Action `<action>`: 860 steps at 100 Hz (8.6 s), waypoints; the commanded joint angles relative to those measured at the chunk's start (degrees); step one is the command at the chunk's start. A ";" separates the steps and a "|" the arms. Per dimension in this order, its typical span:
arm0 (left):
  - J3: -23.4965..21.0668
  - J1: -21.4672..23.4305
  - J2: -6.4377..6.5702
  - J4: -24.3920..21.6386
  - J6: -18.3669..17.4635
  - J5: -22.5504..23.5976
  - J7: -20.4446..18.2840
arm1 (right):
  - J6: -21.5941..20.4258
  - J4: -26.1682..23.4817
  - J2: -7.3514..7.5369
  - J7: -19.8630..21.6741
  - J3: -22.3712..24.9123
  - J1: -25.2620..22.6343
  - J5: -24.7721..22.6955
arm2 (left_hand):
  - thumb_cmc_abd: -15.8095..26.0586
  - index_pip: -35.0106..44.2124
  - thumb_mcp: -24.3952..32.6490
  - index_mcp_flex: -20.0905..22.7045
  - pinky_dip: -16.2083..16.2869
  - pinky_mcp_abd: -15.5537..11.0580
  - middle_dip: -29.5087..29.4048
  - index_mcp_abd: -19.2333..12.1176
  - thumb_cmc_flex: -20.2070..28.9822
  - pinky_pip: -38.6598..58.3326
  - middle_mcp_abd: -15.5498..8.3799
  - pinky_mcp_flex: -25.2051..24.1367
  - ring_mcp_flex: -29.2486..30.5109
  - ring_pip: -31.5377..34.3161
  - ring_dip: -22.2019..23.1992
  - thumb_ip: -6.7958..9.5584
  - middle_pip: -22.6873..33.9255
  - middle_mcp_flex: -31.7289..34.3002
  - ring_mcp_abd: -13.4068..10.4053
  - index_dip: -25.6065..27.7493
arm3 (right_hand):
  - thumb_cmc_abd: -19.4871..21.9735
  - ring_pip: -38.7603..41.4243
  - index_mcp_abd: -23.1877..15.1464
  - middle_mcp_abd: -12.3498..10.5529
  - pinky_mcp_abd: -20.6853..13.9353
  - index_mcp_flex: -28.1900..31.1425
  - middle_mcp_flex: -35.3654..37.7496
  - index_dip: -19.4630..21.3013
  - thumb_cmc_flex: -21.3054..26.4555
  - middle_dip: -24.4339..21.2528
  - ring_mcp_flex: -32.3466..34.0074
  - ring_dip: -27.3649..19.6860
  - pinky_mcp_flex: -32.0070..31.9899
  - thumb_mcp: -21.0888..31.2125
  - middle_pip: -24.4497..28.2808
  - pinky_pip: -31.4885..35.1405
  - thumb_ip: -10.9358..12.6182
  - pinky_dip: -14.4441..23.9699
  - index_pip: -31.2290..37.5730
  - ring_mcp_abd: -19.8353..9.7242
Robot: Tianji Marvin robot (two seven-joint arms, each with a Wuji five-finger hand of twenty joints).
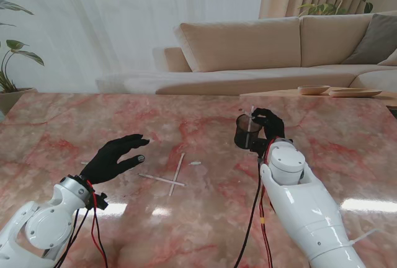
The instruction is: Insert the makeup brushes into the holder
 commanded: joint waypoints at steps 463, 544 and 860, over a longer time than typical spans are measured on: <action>-3.97 0.37 1.21 -0.94 -1.37 -0.03 -5.70 | 8.11 8.32 -0.50 9.73 -54.66 14.30 -57.79 | -0.14 0.91 -1.02 0.80 -1.42 -0.72 -0.62 -1.80 0.14 -3.33 -1.05 0.17 -2.31 -2.40 -0.58 -0.29 -1.35 -1.22 -2.72 0.47 | 2.00 23.41 10.96 1.86 2.36 -10.55 1.43 -17.07 -8.93 6.54 0.87 7.44 2.72 -20.09 2.84 6.91 6.98 -1.80 -19.10 2.31; -5.57 2.08 1.21 -2.47 -0.95 0.45 -5.88 | 6.40 18.05 -5.44 4.52 -57.44 16.29 -56.85 | -0.13 0.94 -1.09 0.78 -1.49 -0.63 -0.65 -1.84 0.16 -3.49 -1.06 0.14 -2.33 -2.42 -0.60 -0.29 -1.41 -1.24 -2.73 0.49 | -3.29 26.01 1.78 0.75 2.96 -2.58 9.22 -23.94 1.55 6.10 4.71 7.22 4.63 -20.50 6.02 11.04 -2.52 -3.14 6.54 2.23; 0.02 -1.91 1.28 1.32 1.62 -0.20 -6.27 | -6.65 -4.08 0.78 -8.30 -3.74 -0.23 -22.80 | 0.27 0.86 -1.41 0.45 -2.76 -0.85 -0.73 -1.78 0.18 -6.32 -0.91 0.27 -3.09 -2.66 -0.60 -0.24 -1.55 -1.85 -2.60 0.46 | 3.74 17.08 0.81 0.62 -1.46 0.89 4.84 -13.04 2.95 0.65 -0.40 1.38 0.93 -12.46 2.25 11.47 -1.24 -3.64 7.15 0.41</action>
